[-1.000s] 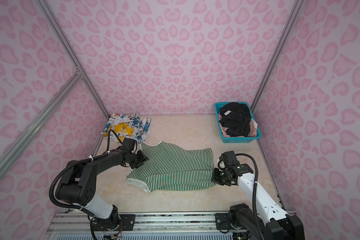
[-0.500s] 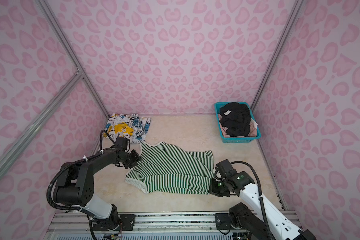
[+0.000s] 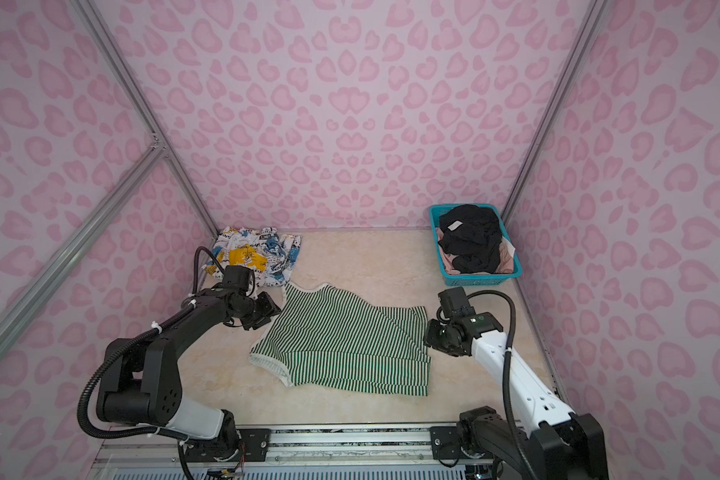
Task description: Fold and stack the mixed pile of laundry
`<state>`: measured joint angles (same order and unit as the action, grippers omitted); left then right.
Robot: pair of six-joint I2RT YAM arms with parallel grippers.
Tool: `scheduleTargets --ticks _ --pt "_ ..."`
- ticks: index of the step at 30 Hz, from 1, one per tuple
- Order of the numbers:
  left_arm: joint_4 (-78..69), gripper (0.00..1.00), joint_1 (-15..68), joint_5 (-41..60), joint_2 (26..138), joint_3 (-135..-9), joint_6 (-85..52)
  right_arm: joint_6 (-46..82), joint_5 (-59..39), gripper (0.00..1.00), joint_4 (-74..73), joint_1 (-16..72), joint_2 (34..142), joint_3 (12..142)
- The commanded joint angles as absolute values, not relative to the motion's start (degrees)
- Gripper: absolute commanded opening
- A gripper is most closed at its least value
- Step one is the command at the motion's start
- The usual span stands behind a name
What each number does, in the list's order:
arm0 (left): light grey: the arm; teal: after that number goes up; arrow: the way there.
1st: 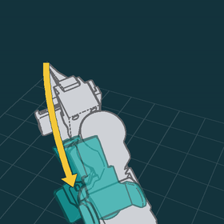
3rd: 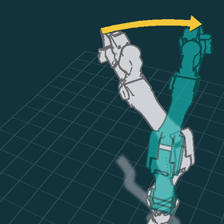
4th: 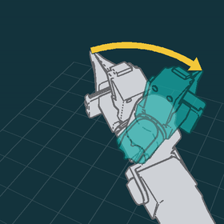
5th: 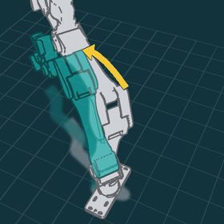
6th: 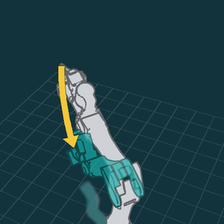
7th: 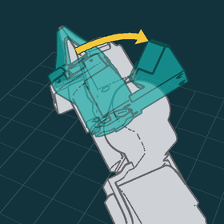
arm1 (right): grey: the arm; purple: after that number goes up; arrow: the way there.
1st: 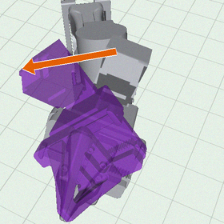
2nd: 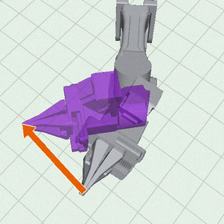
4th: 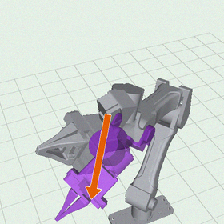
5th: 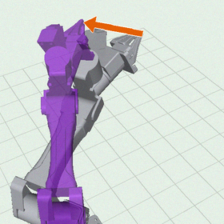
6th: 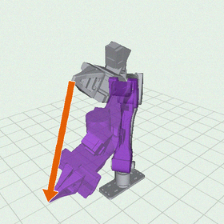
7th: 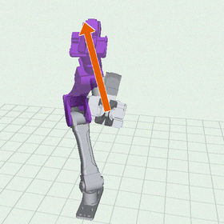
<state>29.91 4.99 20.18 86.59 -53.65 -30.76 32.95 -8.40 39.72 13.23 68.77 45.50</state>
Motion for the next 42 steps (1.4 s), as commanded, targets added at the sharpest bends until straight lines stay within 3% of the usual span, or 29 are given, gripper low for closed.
scheduleTargets --ticks 1,5,11,23,32,37,42 --pt "32.96 0.47 5.01 18.5 84.65 -53.0 -28.83 25.22 -14.86 0.4 28.6 9.66 77.37 48.52" --pt "32.54 0.47 4.93 17.96 83.02 -50.02 -29.39 22.43 -19.96 0.29 26.84 8.31 89.44 54.61" --pt "29.52 0.47 4.96 16.39 81.83 -45.2 -32.7 23.14 -20.98 0.29 24.39 8.09 96.57 56.86" --pt "26.58 0.46 5.01 14.68 83.75 -41.19 -36.12 20.28 -14.59 0.32 27.16 8.17 93.78 53.99" --pt "27.63 0.46 4.99 13.33 83.54 -40.85 -36.65 20.08 -19.44 0.31 25.03 8.09 95.17 51.64" --pt "28.04 0.46 5.0 12.75 83.22 -40.52 -36.74 20.54 -21.99 0.26 23.31 7.92 95.01 50.81" --pt "28.4 0.46 4.95 12.4 82.8 -40.33 -36.74 20.93 -24.76 0.12 21.22 7.04 95.33 50.54"
